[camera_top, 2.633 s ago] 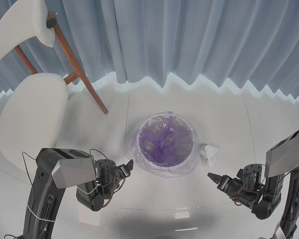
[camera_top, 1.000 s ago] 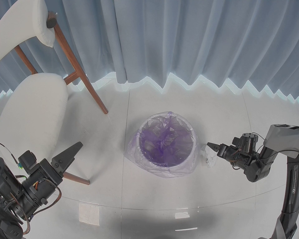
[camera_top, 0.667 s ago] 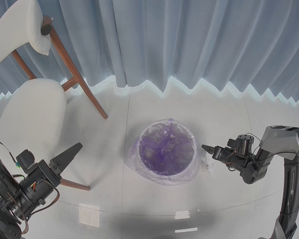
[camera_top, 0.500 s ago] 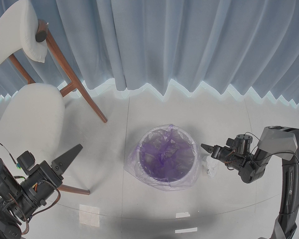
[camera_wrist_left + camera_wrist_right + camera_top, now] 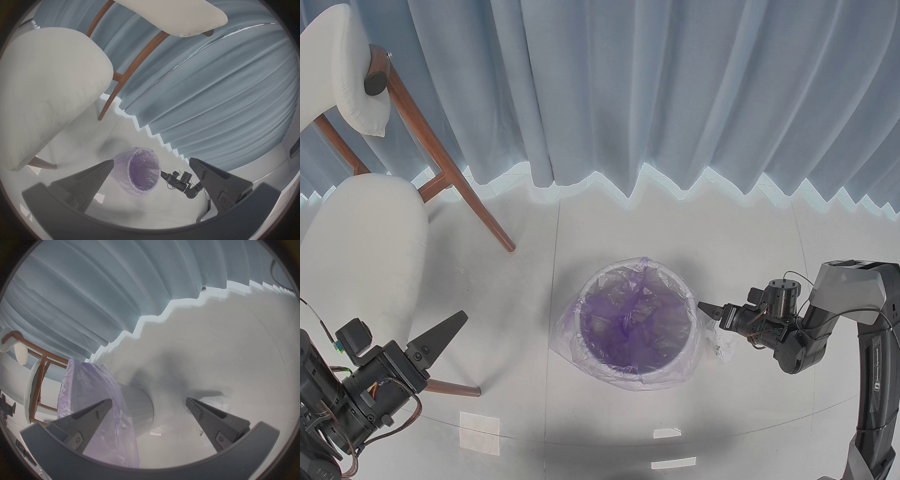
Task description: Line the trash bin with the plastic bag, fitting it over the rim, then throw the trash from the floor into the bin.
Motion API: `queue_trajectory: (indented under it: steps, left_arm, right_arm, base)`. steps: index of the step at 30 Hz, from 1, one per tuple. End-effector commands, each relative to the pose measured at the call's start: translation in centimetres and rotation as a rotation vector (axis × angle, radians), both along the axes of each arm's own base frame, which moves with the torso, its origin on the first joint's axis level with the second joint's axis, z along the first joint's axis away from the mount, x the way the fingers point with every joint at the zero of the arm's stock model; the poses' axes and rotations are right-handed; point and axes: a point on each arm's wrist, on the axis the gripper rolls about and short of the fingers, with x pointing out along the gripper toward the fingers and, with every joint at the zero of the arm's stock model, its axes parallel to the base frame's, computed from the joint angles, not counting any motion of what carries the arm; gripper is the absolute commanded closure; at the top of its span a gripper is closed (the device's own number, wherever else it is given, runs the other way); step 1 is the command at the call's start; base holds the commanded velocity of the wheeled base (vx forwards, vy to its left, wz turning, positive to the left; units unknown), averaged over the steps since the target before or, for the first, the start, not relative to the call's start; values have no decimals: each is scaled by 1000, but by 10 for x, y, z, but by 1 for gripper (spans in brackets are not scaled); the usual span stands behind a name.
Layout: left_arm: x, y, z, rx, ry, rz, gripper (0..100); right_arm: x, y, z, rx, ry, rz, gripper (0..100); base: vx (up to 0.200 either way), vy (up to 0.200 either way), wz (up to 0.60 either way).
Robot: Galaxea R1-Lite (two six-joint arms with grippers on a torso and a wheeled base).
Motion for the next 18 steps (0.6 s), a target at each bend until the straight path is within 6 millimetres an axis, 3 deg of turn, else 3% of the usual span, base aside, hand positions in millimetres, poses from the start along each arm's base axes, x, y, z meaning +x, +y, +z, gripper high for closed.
queue_trajectory:
  steps: [1, 13, 14, 18]
  left_arm:
    - [-1, 1, -2, 4, 9, 5, 0]
    - [-2, 3, -5, 8, 23, 13, 0]
    - [-2, 3, -5, 8, 23, 13, 0]
    - [-2, 3, -6, 13, 30, 12, 0]
  right_arm:
    - [7, 3, -8, 1, 0, 7, 0]
    - [16, 20, -14, 26, -10, 69, 0]
    - [16, 22, -15, 28, -8, 74, 100]
    - [14, 27, -18, 35, 5, 82, 100]
  base:
    - [0, 0, 0]
    - [0, 0, 0]
    - [0, 0, 0]
    - [0, 0, 0]
